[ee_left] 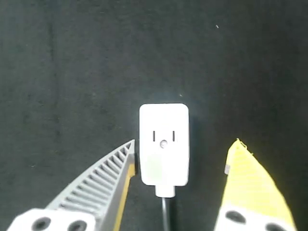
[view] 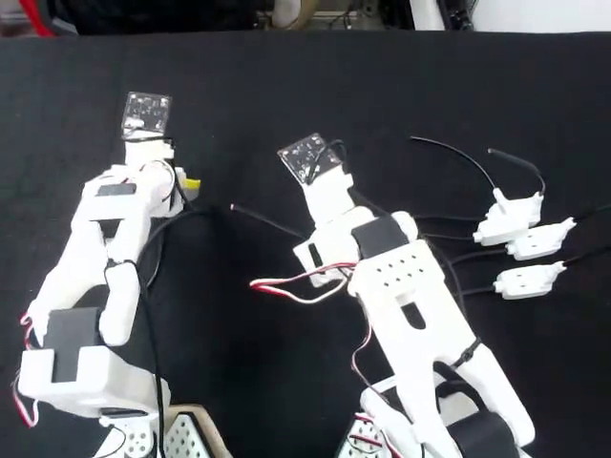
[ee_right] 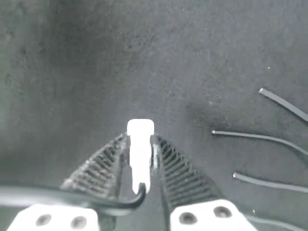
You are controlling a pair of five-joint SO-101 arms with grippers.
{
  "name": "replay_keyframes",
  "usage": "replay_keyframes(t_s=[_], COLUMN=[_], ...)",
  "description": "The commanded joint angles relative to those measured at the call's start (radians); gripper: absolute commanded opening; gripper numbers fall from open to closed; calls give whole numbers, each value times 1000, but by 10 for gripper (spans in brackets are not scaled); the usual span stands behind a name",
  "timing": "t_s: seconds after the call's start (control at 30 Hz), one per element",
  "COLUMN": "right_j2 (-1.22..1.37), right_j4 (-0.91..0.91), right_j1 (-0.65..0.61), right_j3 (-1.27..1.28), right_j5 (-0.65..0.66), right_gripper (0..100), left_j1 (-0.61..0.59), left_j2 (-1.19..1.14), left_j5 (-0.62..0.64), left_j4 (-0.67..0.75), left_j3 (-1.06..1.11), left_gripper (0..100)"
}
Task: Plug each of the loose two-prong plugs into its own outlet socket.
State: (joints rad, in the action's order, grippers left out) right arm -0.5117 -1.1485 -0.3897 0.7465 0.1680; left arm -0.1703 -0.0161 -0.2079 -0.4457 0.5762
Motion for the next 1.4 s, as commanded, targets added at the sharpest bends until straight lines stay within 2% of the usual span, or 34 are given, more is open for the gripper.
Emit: replay_keyframes(t_s=[0.0, 0.1, 0.3, 0.4, 0.57, 0.7, 0.87, 0.93, 1.1, 1.37], right_j2=[-24, -24, -28, -30, -24, -22, -22, -22, -22, -22], right_j4=[98, 147, 161, 192, 199, 219, 219, 219, 219, 235], right_j1=[15, 17, 51, 86, 87, 91, 91, 91, 91, 91], right_j3=[25, 47, 41, 41, 44, 48, 50, 50, 50, 61], right_j5=[120, 222, 189, 189, 195, 195, 196, 196, 196, 198], right_gripper=[12, 12, 11, 11, 11, 11, 11, 11, 11, 11], left_j1=[-13, -13, -36, -38, -36, -33, -30, -28, 74, 262], left_j2=[8, 8, -58, -201, -367, -376, -374, -364, -229, 198], left_j5=[14, 9, 11, 11, 9, 9, 9, 5, -155, -477], left_j4=[-5, -6, -28, -135, -315, -330, -351, -407, -589, -594], left_j3=[-51, -58, -116, -272, -503, -518, -513, -513, -418, 79], left_gripper=[298, 298, 298, 295, 225, 185, 22, 39, 30, 30])
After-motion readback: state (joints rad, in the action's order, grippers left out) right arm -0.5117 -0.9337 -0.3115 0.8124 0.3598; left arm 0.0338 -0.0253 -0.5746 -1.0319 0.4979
